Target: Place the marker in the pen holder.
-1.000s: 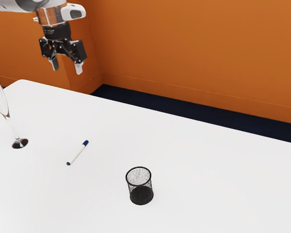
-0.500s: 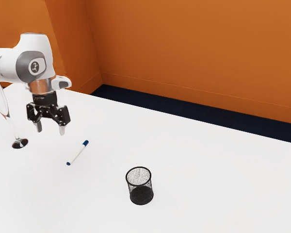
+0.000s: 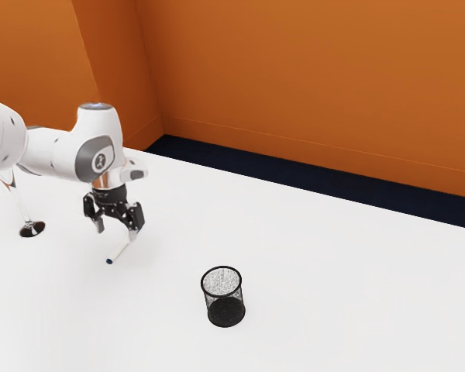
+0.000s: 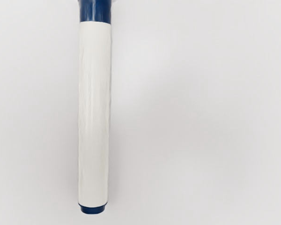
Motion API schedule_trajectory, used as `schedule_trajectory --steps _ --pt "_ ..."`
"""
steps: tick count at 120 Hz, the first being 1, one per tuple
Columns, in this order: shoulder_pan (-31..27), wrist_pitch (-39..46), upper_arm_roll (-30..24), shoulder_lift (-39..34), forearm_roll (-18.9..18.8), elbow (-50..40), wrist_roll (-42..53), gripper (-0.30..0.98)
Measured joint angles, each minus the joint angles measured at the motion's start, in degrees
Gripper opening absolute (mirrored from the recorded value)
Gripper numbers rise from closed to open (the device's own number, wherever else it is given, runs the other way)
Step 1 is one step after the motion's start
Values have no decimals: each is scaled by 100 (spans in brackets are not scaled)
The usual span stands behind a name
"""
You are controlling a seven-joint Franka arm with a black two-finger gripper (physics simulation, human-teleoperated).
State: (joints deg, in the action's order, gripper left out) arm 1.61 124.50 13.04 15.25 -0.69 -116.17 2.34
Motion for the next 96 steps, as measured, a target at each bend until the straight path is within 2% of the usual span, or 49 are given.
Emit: schedule_trajectory --steps 16,32,67,96 --pt "-8 335 7 246 26 48 301 69" --pt "-19 492 38 794 257 580 604 69" --pt "-29 362 244 1272 596 1069 1080 69" --pt "-192 104 251 1541 671 1409 1345 68"
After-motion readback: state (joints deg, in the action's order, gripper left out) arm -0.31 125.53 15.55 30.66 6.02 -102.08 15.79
